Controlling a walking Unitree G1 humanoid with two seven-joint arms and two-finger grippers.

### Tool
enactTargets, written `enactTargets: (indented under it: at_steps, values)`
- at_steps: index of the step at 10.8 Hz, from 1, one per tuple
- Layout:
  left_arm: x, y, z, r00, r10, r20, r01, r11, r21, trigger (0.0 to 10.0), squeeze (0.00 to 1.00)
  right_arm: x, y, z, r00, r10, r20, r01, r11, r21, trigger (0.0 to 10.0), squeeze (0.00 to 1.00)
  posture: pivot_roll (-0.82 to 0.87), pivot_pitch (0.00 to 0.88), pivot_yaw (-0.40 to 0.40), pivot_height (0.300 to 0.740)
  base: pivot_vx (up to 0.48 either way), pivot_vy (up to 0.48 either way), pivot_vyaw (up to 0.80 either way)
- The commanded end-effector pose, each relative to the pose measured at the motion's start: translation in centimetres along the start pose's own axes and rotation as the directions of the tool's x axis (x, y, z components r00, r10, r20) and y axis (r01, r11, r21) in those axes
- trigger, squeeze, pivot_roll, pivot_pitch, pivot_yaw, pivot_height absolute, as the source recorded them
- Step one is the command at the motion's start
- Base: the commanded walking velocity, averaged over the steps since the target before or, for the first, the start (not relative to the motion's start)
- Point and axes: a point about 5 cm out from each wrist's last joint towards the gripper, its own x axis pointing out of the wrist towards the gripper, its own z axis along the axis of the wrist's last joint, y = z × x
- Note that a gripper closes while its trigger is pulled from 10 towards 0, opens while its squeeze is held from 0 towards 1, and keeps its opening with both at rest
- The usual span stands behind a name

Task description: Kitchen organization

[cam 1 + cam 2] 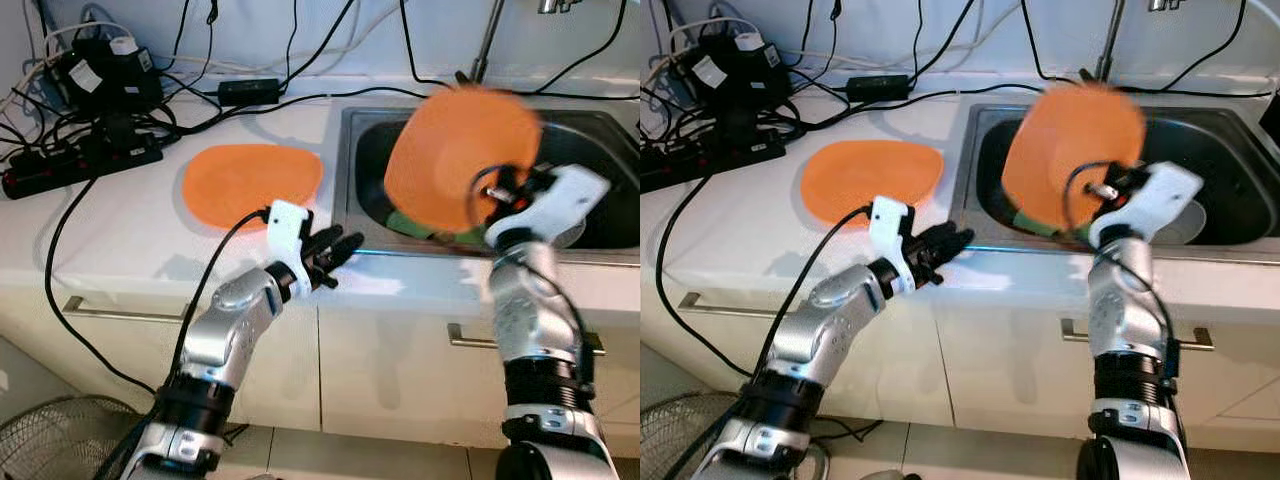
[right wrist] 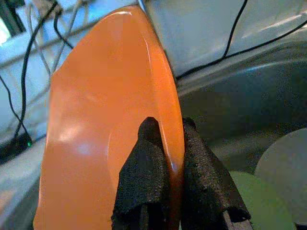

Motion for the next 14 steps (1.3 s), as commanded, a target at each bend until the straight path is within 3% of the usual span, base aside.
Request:
enactTargets:
  at_steps: [1, 4, 8, 13, 14]
  values:
    - [-0.3, -0.1, -0.1, 1.0, -0.011, -0.02, 0.011, 1.0, 0.028, 10.0, 0.0, 0.6, 0.4, 1.2, 0.998, 0.032, 0.061, -0.028, 0.998, -0.059, 10.0, 0.0, 0.02, 0.0, 0.073, 0.74, 0.0, 0.0, 0.0]
    - [-1.2, -0.3, -0.6, 0.998, -0.033, -0.06, 0.035, 0.999, 0.034, 10.0, 0.0, 1.4, 0.2, 1.0, 0.995, 0.076, 0.069, -0.059, 0.973, -0.223, 10.0, 0.0, 0.03, 0.0, 0.071, 0.74, 0.0, 0.0, 0.0]
    - [-1.4, -0.5, 0.0, 0.994, -0.069, -0.085, 0.077, 0.993, 0.095, 10.0, 0.0, 2.4, -0.1, 0.6, 0.989, 0.139, 0.049, -0.104, 0.895, -0.434, 10.0, 0.0, 0.04, 0.0, 0.066, 0.74, 0.0, 0.0, 0.0]
    - [-1.2, -0.5, 0.4, 0.994, -0.069, -0.084, 0.078, 0.991, 0.111, 10.0, 0.0, 2.7, 0.6, -0.4, 0.979, 0.203, 0.005, -0.171, 0.836, -0.521, 10.0, 0.0, 0.04, 0.0, 0.062, 0.74, 0.0, 0.0, 0.0]
    - [-1.3, -0.5, 0.4, 0.994, -0.069, -0.082, 0.078, 0.991, 0.112, 10.0, 0.0, 2.8, 0.7, -0.5, 0.979, 0.206, 0.001, -0.175, 0.832, -0.526, 10.0, 0.71, 0.05, 0.0, 0.059, 0.74, 0.0, 0.0, 0.0]
